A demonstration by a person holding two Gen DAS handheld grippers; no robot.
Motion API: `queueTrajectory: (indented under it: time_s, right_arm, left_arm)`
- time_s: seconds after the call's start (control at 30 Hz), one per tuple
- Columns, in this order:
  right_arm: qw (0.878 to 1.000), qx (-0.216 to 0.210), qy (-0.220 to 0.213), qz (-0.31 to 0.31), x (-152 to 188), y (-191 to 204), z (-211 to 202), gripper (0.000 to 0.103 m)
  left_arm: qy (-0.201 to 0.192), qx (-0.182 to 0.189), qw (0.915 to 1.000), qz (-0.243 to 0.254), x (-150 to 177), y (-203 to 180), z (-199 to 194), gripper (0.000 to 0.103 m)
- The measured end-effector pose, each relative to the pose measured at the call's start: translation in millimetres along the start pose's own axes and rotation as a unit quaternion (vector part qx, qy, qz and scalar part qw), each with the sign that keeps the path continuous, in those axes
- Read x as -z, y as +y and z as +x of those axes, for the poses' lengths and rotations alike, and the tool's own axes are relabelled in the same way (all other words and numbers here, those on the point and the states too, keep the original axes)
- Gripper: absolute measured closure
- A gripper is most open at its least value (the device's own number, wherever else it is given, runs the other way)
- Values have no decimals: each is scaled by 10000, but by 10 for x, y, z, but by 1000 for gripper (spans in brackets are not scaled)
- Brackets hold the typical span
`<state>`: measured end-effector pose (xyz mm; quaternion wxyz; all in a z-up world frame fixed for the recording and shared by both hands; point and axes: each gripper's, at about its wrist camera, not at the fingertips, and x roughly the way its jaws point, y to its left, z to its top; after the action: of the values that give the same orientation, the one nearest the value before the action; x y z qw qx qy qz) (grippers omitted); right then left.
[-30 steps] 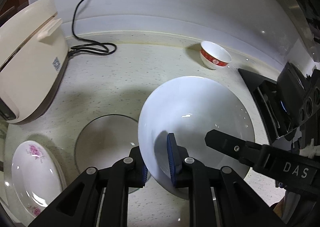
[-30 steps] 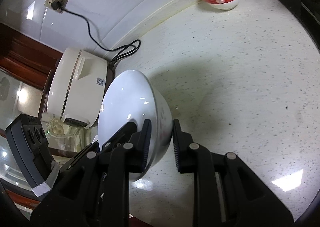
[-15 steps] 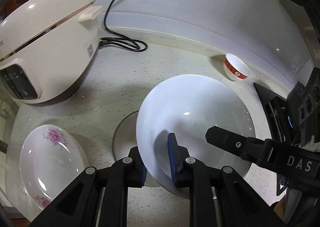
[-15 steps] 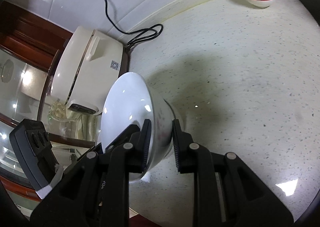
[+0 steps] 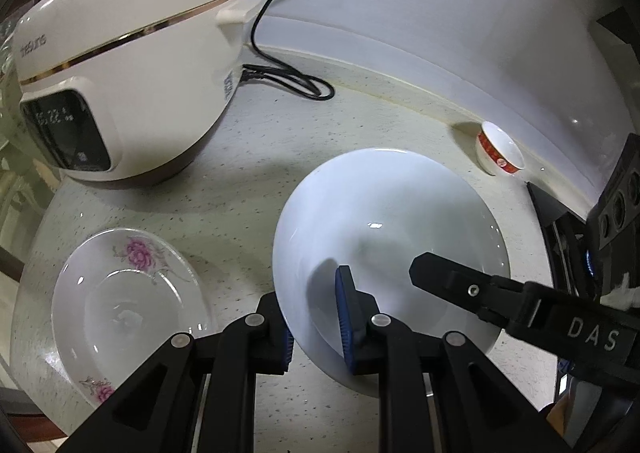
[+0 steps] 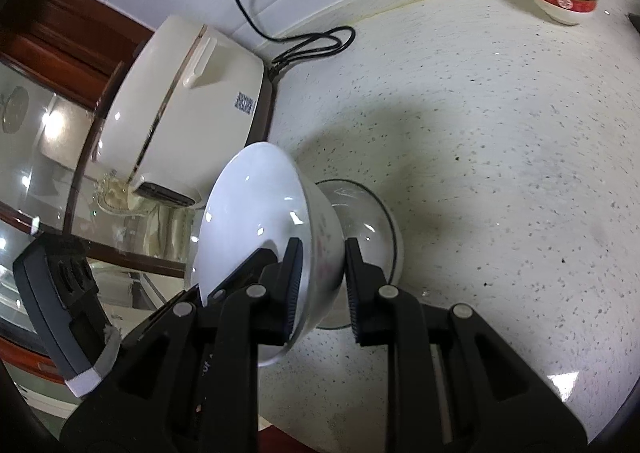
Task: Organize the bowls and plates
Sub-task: 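Carry the plain white bowl with both tools over the green-rimmed bowl and lower it, then open both tools to release the white bowl into the green-rimmed bowl, then move both tools to the small red-banded white bowl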
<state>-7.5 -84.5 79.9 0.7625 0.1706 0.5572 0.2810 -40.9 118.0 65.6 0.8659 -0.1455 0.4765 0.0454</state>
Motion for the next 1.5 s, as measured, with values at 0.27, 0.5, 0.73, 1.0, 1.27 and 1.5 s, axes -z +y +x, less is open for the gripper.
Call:
queueTrajectory:
  time_s: [0.27, 0.5, 0.73, 1.0, 1.27, 1.5]
  right_arm:
    - [9969, 546, 209, -522, 71, 57, 159, 79]
    - [9896, 1047, 82, -984, 56, 107, 175, 79]
    - [9884, 1067, 141, -1073, 48, 118, 207, 78]
    - [9781, 1402, 96, -1535, 111, 247, 239, 74]
    - [9770, 1574, -342, -1397, 75, 191, 46, 43]
    - [9839, 1473, -618, -798, 43, -29, -115, 32]
  left_arm:
    - [167, -151, 9995, 238, 38, 8, 120, 85]
    - [197, -247, 9981, 533, 50, -67, 179, 86]
    - [92, -462, 9961, 745, 21, -97, 159, 85]
    - [270, -494, 9967, 581, 51, 36, 221, 84]
    - [150, -428, 9984, 340, 27, 91, 126, 70]
    - [-157, -219, 9996, 107, -5, 124, -31, 47]
